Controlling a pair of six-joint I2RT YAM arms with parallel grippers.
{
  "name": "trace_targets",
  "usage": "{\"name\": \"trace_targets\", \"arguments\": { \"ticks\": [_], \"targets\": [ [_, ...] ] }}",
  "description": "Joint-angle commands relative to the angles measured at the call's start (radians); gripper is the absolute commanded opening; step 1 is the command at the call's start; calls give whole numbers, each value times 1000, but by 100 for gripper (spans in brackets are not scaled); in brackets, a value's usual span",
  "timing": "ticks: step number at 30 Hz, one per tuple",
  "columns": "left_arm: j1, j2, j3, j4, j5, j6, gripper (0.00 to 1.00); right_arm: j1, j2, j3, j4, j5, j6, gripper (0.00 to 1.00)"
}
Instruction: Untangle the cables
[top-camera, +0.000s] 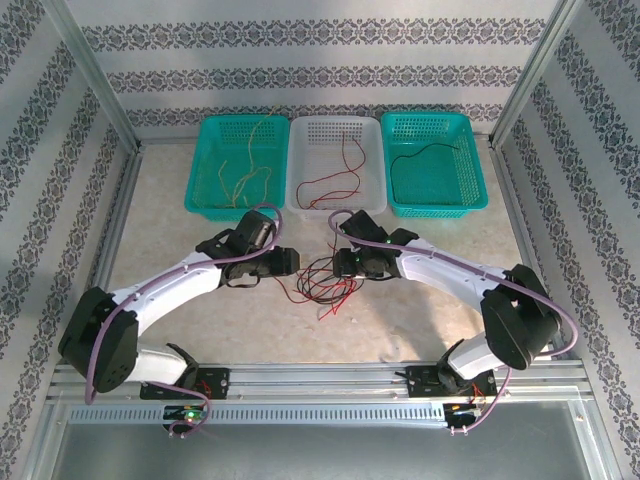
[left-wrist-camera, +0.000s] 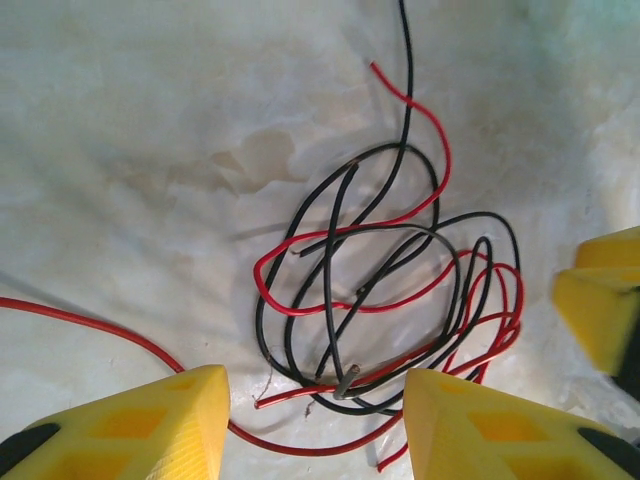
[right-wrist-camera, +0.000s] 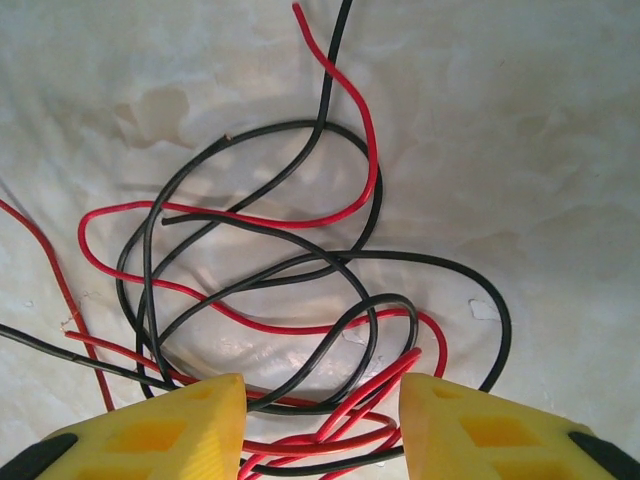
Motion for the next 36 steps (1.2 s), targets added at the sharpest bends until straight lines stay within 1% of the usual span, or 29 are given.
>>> {"name": "trace_targets", "arguments": {
  "ticks": [1,6,8,13,17,21,23,26,28,29,30,32,33,36],
  "targets": [
    [-13,-28,34,-12,-22,7,49,14,22,-4,-4,28,29,44],
    [-13,-30,67,-23,-25,25,49,13,43,6,-21,67,13,43],
    [-14,-29,75,-26,-28,29,49,6,56,11,-21,65,2,43],
    [-13,-31,81,-20,-31,26,50,12,118,23,-20,12,-8,30],
    [-12,-18,66,-11,-30,14,53,26,104,16,-29,-20,-10,21],
    [-14,24,47,18,7,-16,52,51,95,8,-52,-95,-20,11],
    [-15,49,36,40,28,-31,51,71,92,1,-64,-114,-17,9],
    [-21,71,32,56,29,-40,50,91,74,0,-79,-128,-21,9],
    [-22,73,34,69,27,-40,50,88,48,13,-109,-94,-22,11],
    [-22,77,38,71,25,-40,50,83,28,27,-130,-56,-21,14],
    [-22,83,43,74,25,-38,50,74,6,42,-143,-32,-19,20],
    [-23,98,58,68,23,-33,50,40,-30,63,-142,-9,-12,36],
    [-22,105,67,61,22,-29,49,23,-40,74,-135,2,-8,41],
    [-23,95,72,58,-2,-29,47,-14,-12,110,-99,-10,3,42]
  ]
}}
